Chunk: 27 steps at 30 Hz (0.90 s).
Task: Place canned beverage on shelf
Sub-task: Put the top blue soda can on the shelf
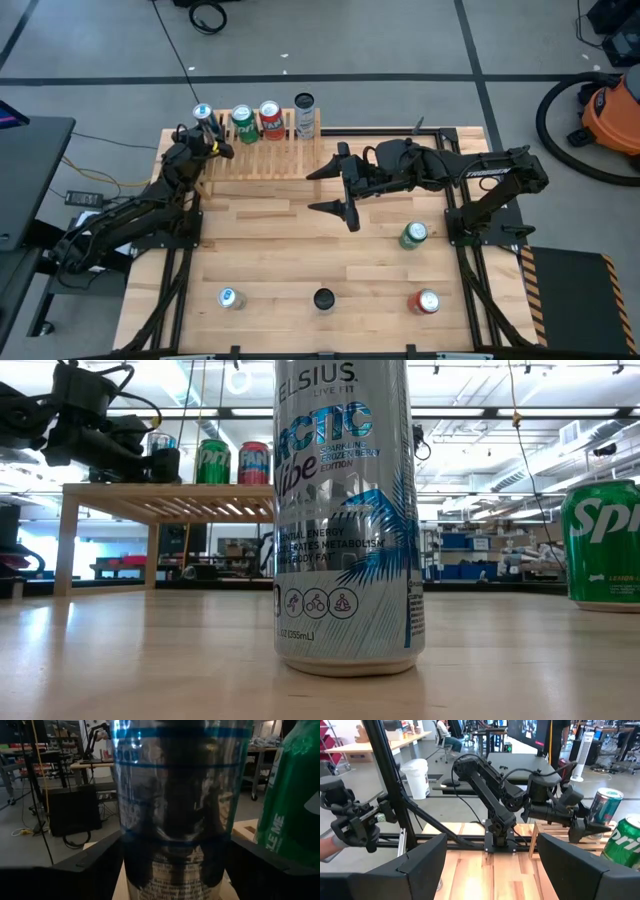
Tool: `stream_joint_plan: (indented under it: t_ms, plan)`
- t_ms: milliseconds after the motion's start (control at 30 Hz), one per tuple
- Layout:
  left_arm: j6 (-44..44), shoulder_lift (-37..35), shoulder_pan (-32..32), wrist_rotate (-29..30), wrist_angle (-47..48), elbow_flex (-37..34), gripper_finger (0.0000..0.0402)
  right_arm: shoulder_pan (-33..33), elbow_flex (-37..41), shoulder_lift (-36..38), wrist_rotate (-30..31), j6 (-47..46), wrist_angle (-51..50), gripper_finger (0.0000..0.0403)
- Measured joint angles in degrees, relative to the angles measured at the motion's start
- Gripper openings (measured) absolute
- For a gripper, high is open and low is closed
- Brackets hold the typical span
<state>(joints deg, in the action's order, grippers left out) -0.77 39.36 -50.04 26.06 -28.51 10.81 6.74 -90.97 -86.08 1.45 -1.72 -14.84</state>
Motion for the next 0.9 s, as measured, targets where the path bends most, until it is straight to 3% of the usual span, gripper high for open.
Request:
stream_joint_plan:
  t_ms: [467, 900]
  plan:
    - [-1.56, -2.05, 0.13, -1.79, 0.30, 0.55, 0.0319, 0.00, -0.01, -0.02, 1.88, -1.01, -1.96, 0.0318]
    - [-1.58, -3.55, 0.17, -0.63, 13.99, 8.56, 0.0319, -0.02, 0.00, -0.02, 1.92, -1.07, -2.03, 0.0318]
